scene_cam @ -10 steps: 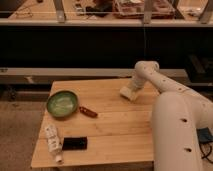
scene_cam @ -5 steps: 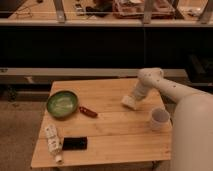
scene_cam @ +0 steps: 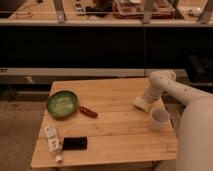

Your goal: Wipe the white sponge on the table

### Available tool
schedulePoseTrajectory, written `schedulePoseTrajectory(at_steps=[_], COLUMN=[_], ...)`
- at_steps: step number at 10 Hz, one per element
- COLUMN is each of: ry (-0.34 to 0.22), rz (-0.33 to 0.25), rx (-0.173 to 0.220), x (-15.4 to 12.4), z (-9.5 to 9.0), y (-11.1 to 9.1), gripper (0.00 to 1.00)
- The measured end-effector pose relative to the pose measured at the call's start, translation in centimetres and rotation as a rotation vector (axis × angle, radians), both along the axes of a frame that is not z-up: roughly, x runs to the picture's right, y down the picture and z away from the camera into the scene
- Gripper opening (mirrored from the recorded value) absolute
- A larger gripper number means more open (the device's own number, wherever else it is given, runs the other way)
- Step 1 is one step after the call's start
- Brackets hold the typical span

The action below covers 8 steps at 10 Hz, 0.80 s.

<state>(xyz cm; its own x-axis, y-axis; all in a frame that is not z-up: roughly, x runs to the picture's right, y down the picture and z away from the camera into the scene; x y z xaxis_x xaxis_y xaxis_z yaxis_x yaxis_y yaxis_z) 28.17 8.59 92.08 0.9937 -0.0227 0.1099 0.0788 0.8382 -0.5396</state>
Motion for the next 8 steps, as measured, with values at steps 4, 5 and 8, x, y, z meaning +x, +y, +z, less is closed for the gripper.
schedulePoseTrajectory(at_steps=[4, 5, 8], ry=[0.115, 0.125, 0.121], rz=[0.051, 0.057, 0.063], rx=[0.027, 0.030, 0.039], x=[2.9, 2.8, 0.6], z=[3.4, 4.1, 5.9], y=[-3.5, -4.2, -6.1], gripper=[0.50, 0.50, 0.50])
